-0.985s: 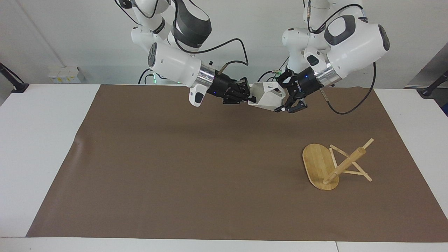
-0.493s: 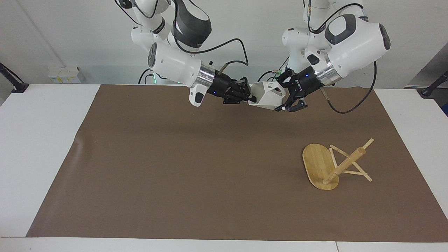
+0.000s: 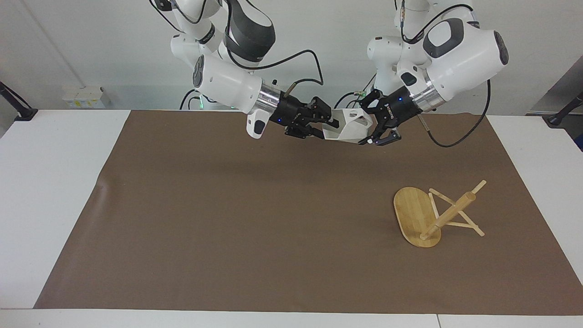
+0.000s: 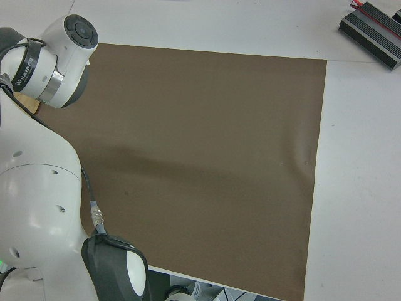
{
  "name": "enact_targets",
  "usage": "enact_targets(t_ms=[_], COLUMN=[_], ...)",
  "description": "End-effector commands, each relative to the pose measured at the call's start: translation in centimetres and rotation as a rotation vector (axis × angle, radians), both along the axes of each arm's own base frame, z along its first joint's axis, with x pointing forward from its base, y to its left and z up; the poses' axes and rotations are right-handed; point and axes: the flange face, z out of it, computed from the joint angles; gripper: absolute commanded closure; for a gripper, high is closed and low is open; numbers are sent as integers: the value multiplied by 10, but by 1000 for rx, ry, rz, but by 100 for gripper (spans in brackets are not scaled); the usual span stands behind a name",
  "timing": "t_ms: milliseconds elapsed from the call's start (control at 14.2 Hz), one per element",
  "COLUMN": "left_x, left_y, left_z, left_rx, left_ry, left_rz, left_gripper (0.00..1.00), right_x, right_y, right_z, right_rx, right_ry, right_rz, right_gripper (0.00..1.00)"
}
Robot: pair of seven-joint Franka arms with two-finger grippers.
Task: Hang cup on rack
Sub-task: 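Open the right gripper and withdraw it while the left gripper holds the cup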
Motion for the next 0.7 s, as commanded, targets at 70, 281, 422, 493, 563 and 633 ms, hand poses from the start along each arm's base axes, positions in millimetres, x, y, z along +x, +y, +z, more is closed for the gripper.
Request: enact_targets(t_ms=[70,281,422,493,563,633], left_x=[-9,-15,-17,-15,-13,-10], left_y=[12,31,41,46,48,51], left_z=[-4,-26,-40,-48,-49,-49], left_rx=[12,50,102,117,145,185], left_ry=[22,14,-4,-1,-11,-21], left_rz=[49,104,184,252,295,327], left_gripper=[100,100,100,100,100,100], right_x=[-1,12,26,31,37,42], right_y=[-1,-18,-45,-56,-68,-84], right_z=[0,5,7,8,8,7], right_rx=[6,-52,-172,-242,-320,-400], right_ry=[2,-102,-190,-233,-275,-305], right_rz=[-25,-67,-72,-63,-55,-47], right_gripper=[0,0,0,0,0,0])
